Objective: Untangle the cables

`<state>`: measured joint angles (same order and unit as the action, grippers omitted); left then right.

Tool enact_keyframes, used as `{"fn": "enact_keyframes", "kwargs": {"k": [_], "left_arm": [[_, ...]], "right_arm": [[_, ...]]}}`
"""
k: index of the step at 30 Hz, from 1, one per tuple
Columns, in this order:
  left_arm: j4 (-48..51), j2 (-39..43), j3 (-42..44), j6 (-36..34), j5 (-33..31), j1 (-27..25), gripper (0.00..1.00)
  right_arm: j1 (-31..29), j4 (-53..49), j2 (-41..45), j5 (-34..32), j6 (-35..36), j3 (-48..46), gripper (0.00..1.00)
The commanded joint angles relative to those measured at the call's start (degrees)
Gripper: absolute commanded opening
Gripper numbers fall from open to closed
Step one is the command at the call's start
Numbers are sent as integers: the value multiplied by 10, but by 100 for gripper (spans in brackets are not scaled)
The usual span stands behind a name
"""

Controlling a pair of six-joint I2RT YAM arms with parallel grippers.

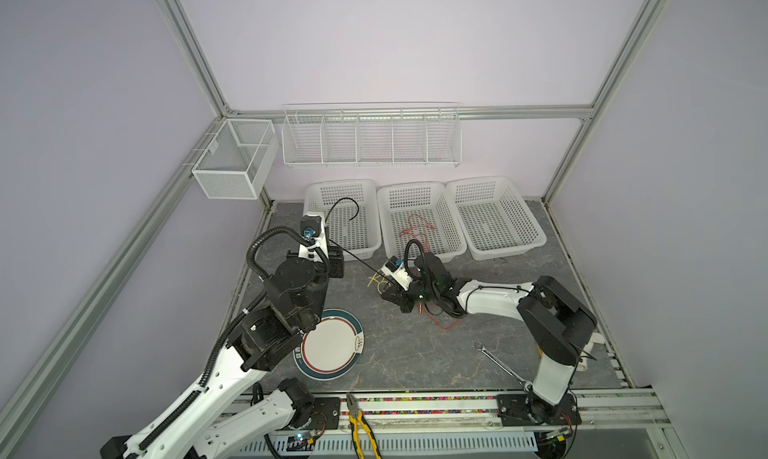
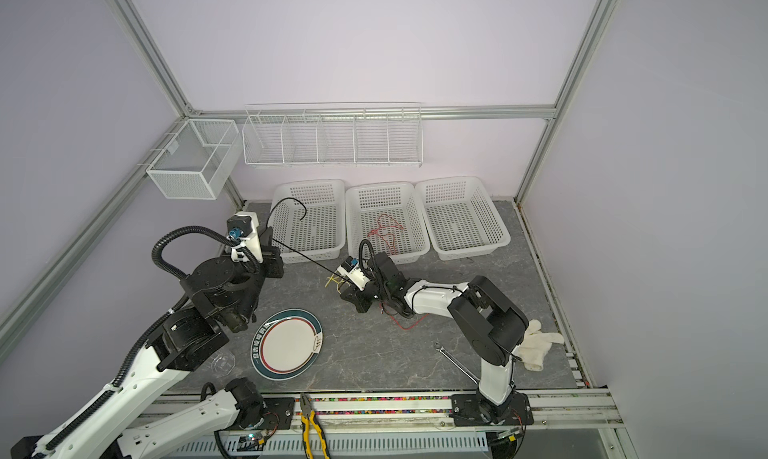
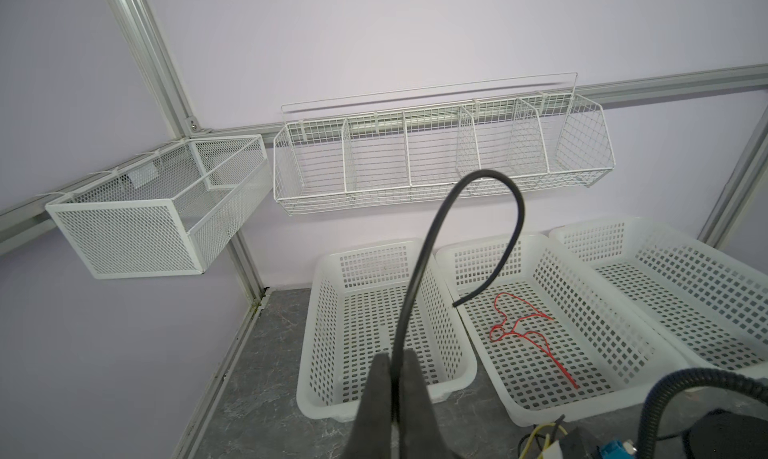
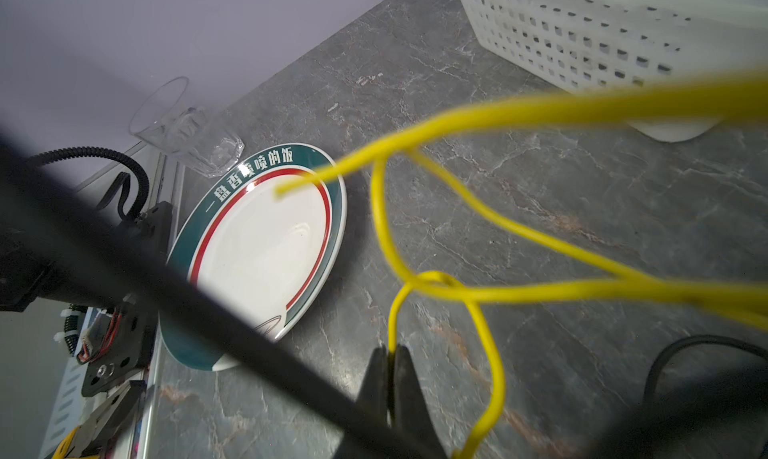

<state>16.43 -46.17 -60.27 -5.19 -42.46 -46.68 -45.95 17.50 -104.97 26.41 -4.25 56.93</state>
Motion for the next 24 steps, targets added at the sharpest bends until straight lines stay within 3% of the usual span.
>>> {"fn": "enact_keyframes", "kwargs": {"k": [1,10,24], "left_arm": [[-62,27,-49,-35,-89,5,0],[-89,51,-39,-103,-188,4,0],[-92,20,-38,-69,-96,5,0]], "right_arm": [[20,-62,-31,-25,-15,-35,7],[32,-63,-25,-48,-17,-62,7],[28,-78,-16,-38,-11,-39,7]]}}
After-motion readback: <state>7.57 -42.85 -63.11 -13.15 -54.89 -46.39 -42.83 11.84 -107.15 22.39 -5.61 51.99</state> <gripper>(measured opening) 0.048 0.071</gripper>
